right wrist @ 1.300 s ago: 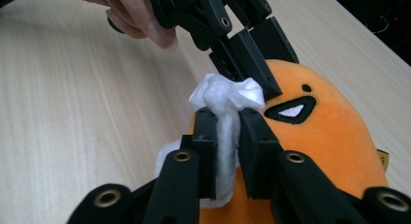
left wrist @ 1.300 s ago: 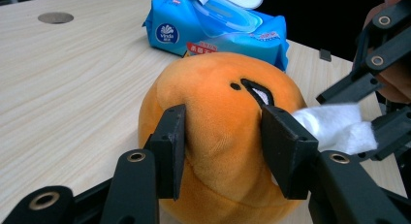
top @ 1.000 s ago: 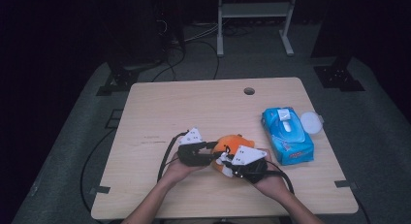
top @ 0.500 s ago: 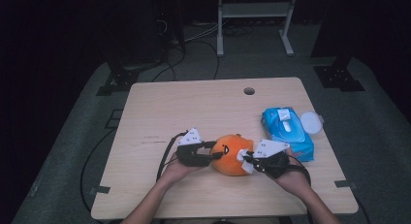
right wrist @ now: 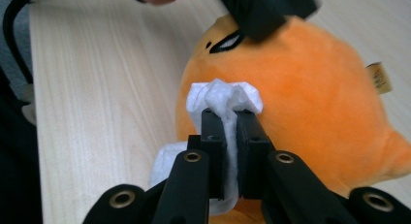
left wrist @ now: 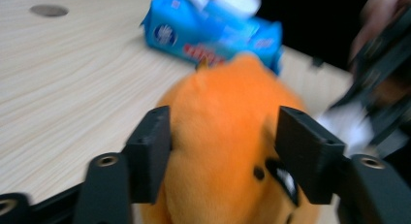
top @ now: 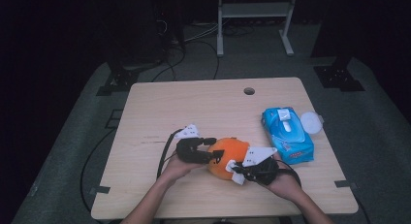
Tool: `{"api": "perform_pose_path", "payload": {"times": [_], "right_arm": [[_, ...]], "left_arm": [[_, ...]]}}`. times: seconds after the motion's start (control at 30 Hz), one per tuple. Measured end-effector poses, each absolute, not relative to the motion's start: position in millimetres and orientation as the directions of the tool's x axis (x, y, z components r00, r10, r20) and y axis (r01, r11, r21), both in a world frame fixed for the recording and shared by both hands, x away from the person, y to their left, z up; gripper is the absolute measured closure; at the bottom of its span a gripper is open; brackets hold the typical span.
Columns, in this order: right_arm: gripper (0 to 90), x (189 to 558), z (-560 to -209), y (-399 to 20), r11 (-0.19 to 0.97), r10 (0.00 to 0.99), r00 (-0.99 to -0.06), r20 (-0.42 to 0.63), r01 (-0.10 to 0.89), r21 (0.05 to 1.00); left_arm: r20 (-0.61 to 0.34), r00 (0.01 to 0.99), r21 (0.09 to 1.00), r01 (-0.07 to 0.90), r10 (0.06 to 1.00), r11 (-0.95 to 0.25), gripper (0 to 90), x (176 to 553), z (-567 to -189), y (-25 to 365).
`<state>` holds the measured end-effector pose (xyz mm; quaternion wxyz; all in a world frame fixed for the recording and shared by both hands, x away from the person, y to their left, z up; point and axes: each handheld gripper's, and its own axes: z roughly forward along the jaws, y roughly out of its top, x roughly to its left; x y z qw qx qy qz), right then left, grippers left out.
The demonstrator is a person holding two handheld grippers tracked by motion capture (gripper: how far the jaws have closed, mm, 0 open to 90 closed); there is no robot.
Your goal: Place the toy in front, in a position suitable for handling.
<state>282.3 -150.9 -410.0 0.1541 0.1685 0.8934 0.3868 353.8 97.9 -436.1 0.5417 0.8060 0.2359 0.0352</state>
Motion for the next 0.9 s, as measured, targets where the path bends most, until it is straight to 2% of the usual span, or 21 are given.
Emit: {"api": "perform_pose_path", "payload": {"times": [0.23,0.3,0.33,0.53,0.73,0.77,0.8,0.83,0.87,0.9], "right_arm": [[83.3,299.3,-401.2,-185.7,0.546,0.527,-0.846,-0.075,0.27,0.793],[83.3,306.6,-404.1,-198.1,0.524,0.566,-0.823,-0.054,0.308,0.794],[83.4,312.8,-408.1,-206.4,0.498,0.586,-0.81,-0.008,0.352,0.793],[83.3,310.1,-392.7,-189.7,0.475,0.575,-0.817,-0.038,0.296,0.829],[83.3,315.6,-398.4,-181.3,0.516,0.559,-0.828,-0.055,0.295,0.804],[83.3,313.6,-402.1,-179.6,0.541,0.543,-0.837,-0.067,0.288,0.79],[83.4,306.5,-406.2,-176.6,0.571,0.514,-0.853,-0.091,0.262,0.778],[83.4,306.5,-406.2,-176.6,0.571,0.514,-0.853,-0.091,0.262,0.778],[83.4,299.7,-406.6,-175.5,0.595,0.478,-0.872,-0.103,0.235,0.769],[83.4,298.1,-406.1,-175.9,0.595,0.466,-0.88,-0.094,0.233,0.769]], "left_arm": [[-0.139,0.907,0.894,0.287,0.398,-0.343,44.3,348.1,-435.6,94.7],[-0.124,0.913,0.897,0.27,0.388,-0.35,44.3,346.3,-435.8,94.2],[-0.117,0.915,0.897,0.264,0.386,-0.354,44.3,345.1,-435.5,93.4],[-0.055,0.932,0.897,0.204,0.357,-0.393,44.5,336.4,-432.8,85.8],[-0.065,0.945,0.894,0.198,0.322,-0.401,42.0,333.3,-429.8,87.3],[-0.083,0.948,0.89,0.21,0.308,-0.405,36.1,335.1,-427.3,88.5],[-0.145,0.943,0.881,0.262,0.301,-0.394,22.2,340.1,-421.4,90.6],[-0.145,0.943,0.881,0.262,0.301,-0.394,15.8,340.1,-421.4,90.6],[-0.179,0.926,0.867,0.308,0.333,-0.392,11.7,344.6,-418.7,92.1],[-0.179,0.926,0.867,0.308,0.333,-0.392,10.4,344.6,-418.7,92.1]]}}
